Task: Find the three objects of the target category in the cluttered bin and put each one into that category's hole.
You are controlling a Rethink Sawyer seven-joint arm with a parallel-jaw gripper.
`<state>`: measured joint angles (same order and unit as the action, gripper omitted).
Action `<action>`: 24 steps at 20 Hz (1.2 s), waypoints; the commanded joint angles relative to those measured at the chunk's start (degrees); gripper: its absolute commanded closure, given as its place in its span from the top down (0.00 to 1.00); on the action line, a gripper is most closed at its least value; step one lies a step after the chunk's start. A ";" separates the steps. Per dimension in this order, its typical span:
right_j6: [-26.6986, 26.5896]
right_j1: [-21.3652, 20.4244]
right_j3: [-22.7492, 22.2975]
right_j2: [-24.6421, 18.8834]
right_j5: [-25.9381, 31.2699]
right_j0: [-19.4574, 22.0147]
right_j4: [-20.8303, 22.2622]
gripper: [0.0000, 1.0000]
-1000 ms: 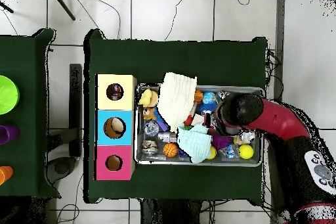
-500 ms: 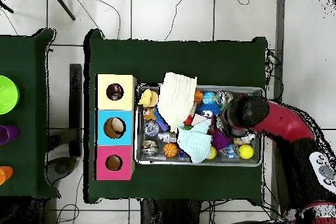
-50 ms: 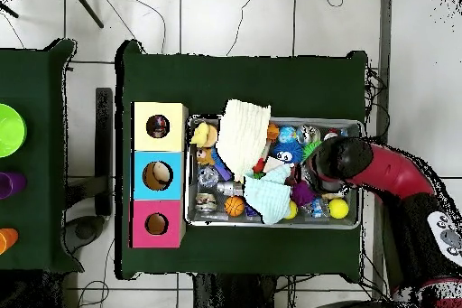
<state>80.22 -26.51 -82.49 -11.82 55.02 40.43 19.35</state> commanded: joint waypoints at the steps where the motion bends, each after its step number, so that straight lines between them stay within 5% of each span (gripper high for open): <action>1: -7.19 2.19 0.73 -4.23 -3.28 1.07 3.93 1.00; 13: -4.86 2.54 -1.19 -4.90 -6.52 1.44 3.87 1.00; 24: -3.52 6.76 3.00 -5.66 -4.36 2.19 1.01 1.00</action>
<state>80.22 -24.69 -82.25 -12.14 53.23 40.98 20.75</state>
